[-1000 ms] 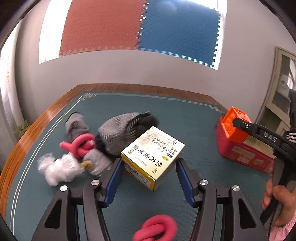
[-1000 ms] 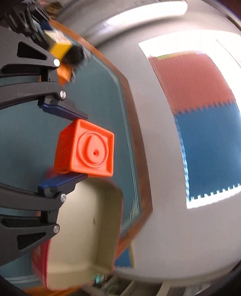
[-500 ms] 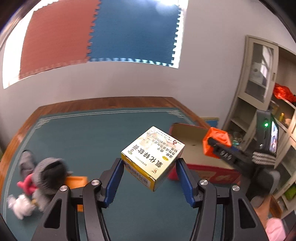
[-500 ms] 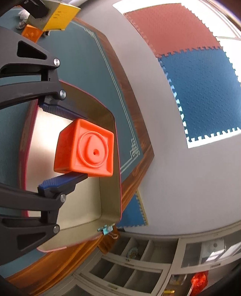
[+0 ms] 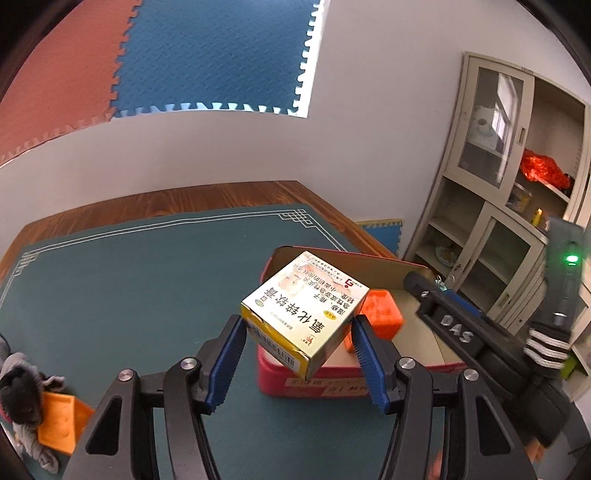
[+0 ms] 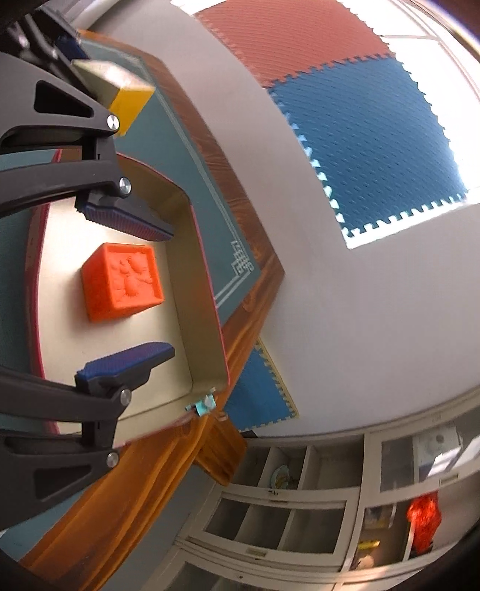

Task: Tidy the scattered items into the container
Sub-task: 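Carry the orange cube into the red tin with the right tool while the left tool drops the box in, then move both open tools back over the pile of items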

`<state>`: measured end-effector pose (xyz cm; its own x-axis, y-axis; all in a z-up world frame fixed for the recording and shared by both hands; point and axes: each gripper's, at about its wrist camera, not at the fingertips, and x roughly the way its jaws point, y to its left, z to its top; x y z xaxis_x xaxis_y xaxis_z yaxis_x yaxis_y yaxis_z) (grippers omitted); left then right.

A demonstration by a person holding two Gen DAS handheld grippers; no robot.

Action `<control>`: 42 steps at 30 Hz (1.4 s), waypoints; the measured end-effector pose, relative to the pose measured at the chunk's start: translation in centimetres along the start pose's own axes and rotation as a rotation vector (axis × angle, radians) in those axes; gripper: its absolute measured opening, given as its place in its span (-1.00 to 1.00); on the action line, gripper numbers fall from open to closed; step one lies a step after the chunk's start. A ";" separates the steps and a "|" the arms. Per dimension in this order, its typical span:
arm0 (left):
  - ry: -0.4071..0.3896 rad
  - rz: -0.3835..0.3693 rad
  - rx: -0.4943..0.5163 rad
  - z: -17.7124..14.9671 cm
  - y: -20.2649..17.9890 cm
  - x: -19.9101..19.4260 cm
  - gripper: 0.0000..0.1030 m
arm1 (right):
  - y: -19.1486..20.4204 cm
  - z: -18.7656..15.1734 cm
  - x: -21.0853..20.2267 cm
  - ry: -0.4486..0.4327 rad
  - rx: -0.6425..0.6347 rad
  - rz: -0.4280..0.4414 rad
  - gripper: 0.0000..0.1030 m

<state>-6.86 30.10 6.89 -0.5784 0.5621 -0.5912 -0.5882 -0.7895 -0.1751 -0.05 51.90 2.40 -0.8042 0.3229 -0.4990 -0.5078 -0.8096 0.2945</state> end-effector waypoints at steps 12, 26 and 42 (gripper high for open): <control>0.057 -0.012 -0.068 -0.4 0.1 3.0 0.53 | 0.0 0.1 -0.3 -0.018 0.035 0.003 0.34; -0.013 0.081 -0.099 0.1 2.7 -1.7 0.53 | 1.6 -0.8 0.1 0.016 -0.001 0.041 0.44; -0.054 0.281 -0.218 -5.1 12.0 -9.9 0.56 | 11.1 -5.9 -0.6 0.089 -0.314 0.298 0.54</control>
<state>-5.33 13.85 6.62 -0.7329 0.3230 -0.5988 -0.2707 -0.9459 -0.1788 -3.40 39.79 1.16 -0.8645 0.0205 -0.5021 -0.1285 -0.9750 0.1814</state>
